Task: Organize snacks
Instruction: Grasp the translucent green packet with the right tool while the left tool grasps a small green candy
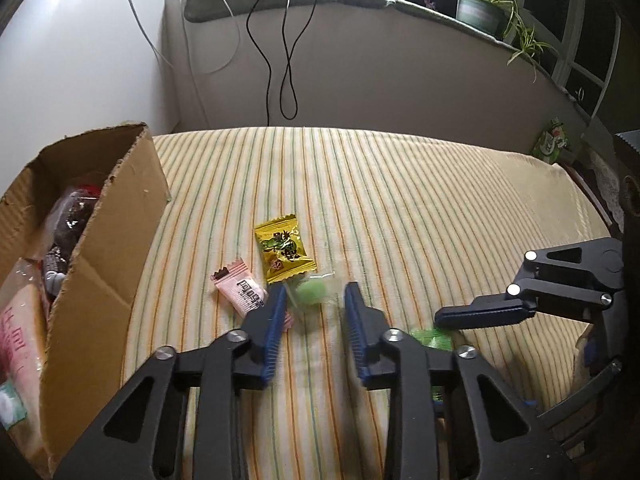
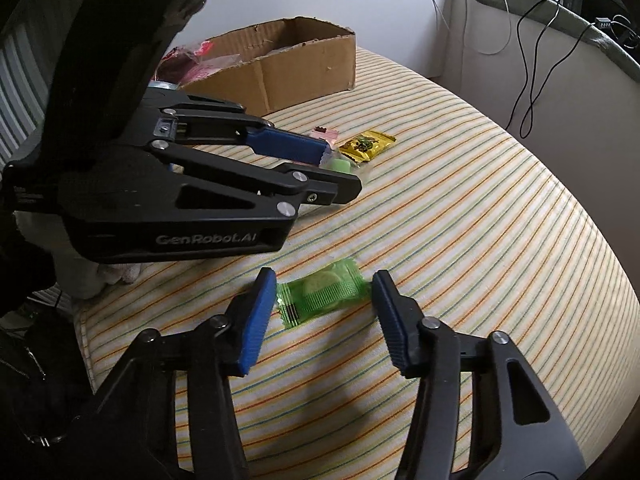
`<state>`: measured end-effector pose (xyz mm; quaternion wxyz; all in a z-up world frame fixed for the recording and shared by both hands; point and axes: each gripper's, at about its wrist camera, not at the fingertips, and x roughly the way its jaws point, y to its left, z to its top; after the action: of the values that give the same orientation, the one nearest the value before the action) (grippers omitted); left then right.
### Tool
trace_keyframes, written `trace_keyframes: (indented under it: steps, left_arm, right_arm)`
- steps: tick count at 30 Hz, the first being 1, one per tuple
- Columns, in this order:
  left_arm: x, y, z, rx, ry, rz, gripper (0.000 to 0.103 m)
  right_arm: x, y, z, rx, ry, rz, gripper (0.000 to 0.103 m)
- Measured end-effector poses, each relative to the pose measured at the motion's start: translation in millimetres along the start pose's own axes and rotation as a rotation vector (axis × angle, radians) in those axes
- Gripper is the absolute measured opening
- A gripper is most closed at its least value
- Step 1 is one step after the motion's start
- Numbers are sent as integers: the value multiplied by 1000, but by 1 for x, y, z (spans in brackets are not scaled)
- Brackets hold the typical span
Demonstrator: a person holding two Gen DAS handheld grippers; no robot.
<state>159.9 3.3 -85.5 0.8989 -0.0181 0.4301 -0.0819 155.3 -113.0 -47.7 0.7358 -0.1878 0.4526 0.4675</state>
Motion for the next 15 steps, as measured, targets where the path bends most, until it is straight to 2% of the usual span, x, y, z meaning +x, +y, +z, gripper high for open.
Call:
trace_keyframes:
  steps: [3, 11, 15]
  left_arm:
    - [0, -1, 0, 6, 5, -4, 21]
    - [-3, -3, 0, 8, -9, -2, 20]
    - [-6, -2, -1, 15, -18, -4, 19]
  right_arm:
    - [-1, -2, -1, 1, -2, -6, 42]
    - [-5, -4, -2, 16, -8, -8, 23]
    - [-8, -3, -5, 24, -12, -8, 20]
